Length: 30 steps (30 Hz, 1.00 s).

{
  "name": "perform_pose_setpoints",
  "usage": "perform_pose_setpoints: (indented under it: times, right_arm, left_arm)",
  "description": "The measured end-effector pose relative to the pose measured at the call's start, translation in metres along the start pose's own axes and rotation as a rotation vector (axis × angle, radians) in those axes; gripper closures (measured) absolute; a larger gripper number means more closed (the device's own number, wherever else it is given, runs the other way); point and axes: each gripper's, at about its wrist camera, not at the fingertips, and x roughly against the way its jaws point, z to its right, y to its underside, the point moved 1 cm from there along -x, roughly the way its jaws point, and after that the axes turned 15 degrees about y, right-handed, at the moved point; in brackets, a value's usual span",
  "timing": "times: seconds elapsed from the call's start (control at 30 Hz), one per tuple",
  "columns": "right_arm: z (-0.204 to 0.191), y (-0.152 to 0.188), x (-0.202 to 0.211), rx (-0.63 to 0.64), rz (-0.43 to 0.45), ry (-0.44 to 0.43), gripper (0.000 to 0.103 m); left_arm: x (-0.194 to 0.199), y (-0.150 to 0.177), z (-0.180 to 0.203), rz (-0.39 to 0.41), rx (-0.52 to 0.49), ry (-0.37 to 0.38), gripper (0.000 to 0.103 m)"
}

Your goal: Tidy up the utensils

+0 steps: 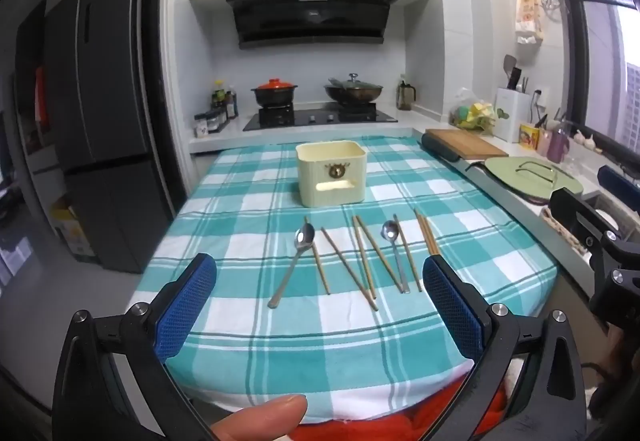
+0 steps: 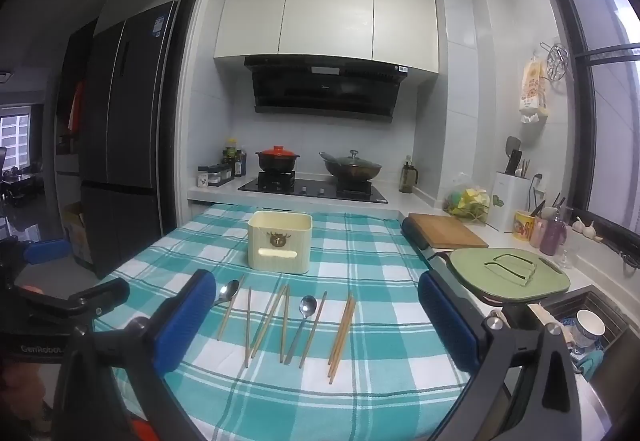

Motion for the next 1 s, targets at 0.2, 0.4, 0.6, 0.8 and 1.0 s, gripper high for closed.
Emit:
perform_pose_setpoints:
  times: [0.2, 0.4, 0.6, 0.8, 1.0]
  right_arm:
    - [0.000, 0.000, -0.002, 0.000, -0.007, 0.000, 0.000]
    - [0.001, 0.001, -0.003, 0.000, -0.009, -0.002, 0.000]
    - [0.001, 0.002, -0.004, 0.001, -0.015, -0.001, 0.000]
    - [0.000, 0.004, -0.009, 0.001, -0.033, -0.008, 0.000]
    - [0.001, 0.003, -0.013, 0.000, -0.035, 0.004, 0.000]
  left_arm:
    - [0.000, -0.001, 0.001, -0.002, 0.004, -0.002, 0.000]
    - [0.000, -0.001, 0.000, 0.001, 0.005, -0.001, 0.000]
    - [-0.001, 0.000, 0.002, 0.000, 0.002, -0.005, 0.000]
    - [-0.006, -0.001, -0.001, 0.003, 0.008, -0.003, 0.000]
    - [-0.011, -0.002, 0.001, -0.002, -0.001, 0.008, 0.000]
